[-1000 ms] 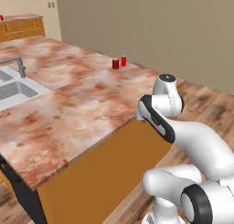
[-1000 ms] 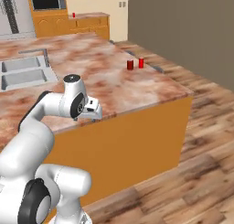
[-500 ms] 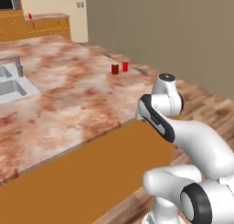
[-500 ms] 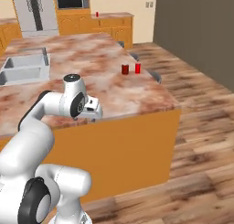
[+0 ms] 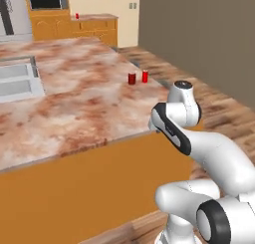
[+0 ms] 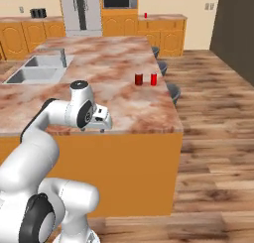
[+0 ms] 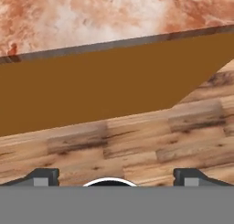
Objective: Four empty soda cans are scattered around the kitchen. Gather all the cans and cluster them next to the stove for recycling.
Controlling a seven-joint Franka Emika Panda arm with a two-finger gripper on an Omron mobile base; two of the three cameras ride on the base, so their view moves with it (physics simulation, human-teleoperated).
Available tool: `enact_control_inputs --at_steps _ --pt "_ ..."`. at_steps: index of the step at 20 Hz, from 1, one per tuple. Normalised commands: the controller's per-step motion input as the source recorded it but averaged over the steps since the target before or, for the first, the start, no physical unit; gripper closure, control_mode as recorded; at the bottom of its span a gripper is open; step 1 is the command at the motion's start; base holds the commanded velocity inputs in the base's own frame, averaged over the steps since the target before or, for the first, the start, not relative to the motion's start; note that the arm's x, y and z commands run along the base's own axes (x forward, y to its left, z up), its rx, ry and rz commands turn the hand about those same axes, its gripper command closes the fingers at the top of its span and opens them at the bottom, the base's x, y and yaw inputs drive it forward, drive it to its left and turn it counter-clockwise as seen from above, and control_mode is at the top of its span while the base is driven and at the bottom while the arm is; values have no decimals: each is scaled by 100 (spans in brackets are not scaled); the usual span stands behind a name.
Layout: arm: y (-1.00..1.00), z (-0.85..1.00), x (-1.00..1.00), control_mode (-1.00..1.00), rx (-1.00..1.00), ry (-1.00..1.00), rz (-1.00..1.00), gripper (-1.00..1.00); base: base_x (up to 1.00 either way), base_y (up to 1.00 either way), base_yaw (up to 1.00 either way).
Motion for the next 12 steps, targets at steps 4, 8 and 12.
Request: enact_control_inputs --at_steps 4,8,12 --pt "0 0 0 100 0 0 0 -100 4 -100 47" --pt "0 0 0 100 0 0 0 -100 2 -100 52" --pt "0 0 0 100 0 0 0 -100 0 -100 54"
